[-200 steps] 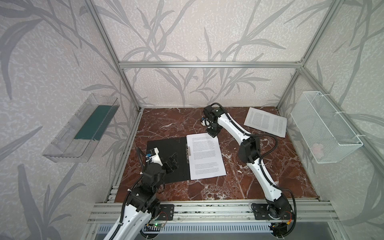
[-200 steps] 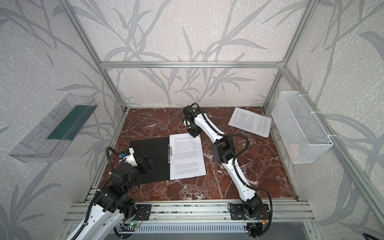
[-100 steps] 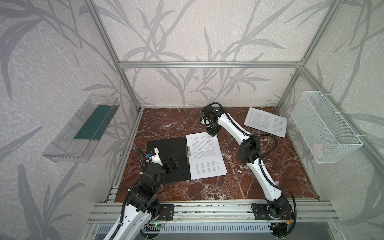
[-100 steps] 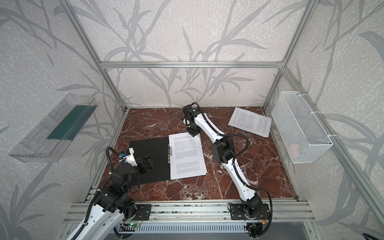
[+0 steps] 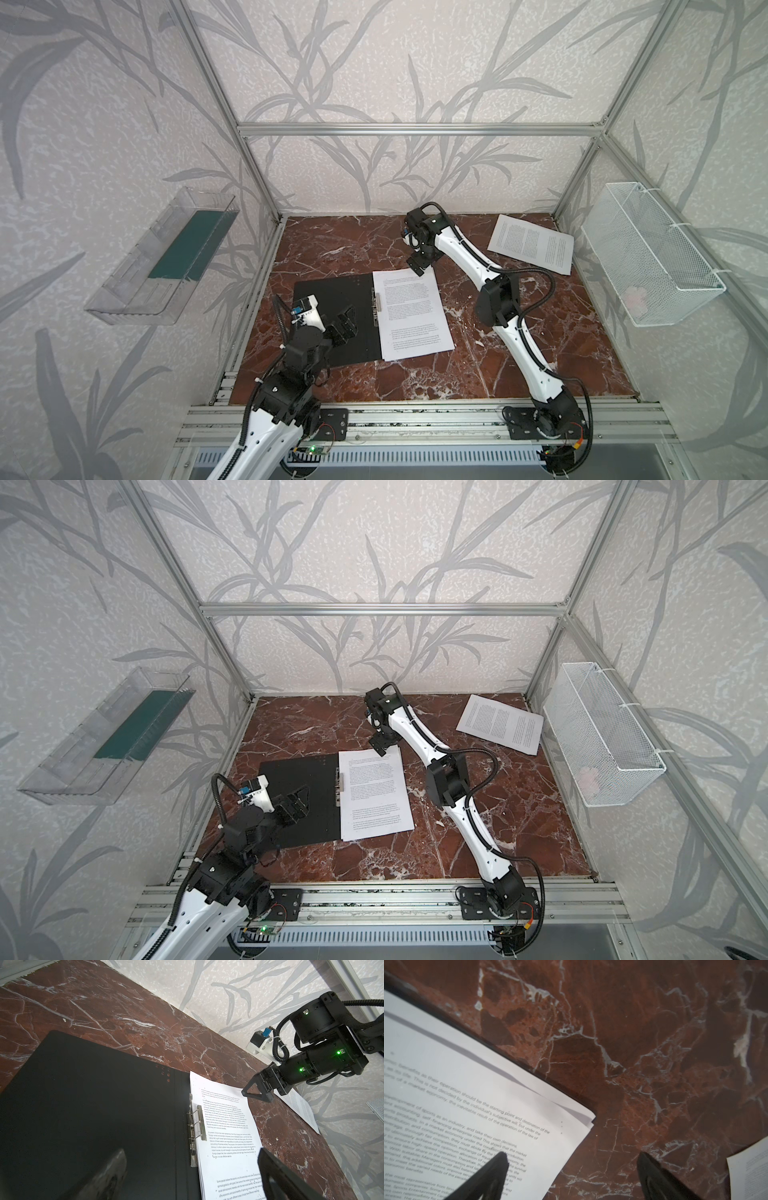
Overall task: Put the files into the folder
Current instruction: 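Move the right gripper to the last loose sheet near the basket and grasp it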
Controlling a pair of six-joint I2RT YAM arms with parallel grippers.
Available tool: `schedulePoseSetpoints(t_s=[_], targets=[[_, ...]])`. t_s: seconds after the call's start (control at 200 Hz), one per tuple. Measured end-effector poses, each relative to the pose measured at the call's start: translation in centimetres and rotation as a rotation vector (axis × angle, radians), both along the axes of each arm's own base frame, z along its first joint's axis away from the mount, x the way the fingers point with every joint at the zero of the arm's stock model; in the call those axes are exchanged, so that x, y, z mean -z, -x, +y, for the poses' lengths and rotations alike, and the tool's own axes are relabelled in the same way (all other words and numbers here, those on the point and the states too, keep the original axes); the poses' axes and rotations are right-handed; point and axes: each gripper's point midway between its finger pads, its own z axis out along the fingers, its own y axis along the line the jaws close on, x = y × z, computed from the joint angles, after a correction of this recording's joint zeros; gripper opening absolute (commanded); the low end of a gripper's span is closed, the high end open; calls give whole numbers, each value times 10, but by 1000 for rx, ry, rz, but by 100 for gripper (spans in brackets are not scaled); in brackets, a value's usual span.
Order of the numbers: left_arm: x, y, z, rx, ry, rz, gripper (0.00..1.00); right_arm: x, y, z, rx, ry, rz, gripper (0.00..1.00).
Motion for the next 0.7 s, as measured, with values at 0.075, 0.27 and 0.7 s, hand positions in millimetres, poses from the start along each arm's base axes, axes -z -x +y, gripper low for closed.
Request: schedulePoseSetpoints(t_s=[0.075,0.27,0.7], targets=[[0,0,0,0,0,0,99,-13,-8,-2,40,-20,-45,99],[-4,1,-1,8,11,-16,99,-87,-22,-38,176,-136,-217,99],[-1,0,-22,108,45,8,99,-59,-76,-279,855,-429,-387,99]])
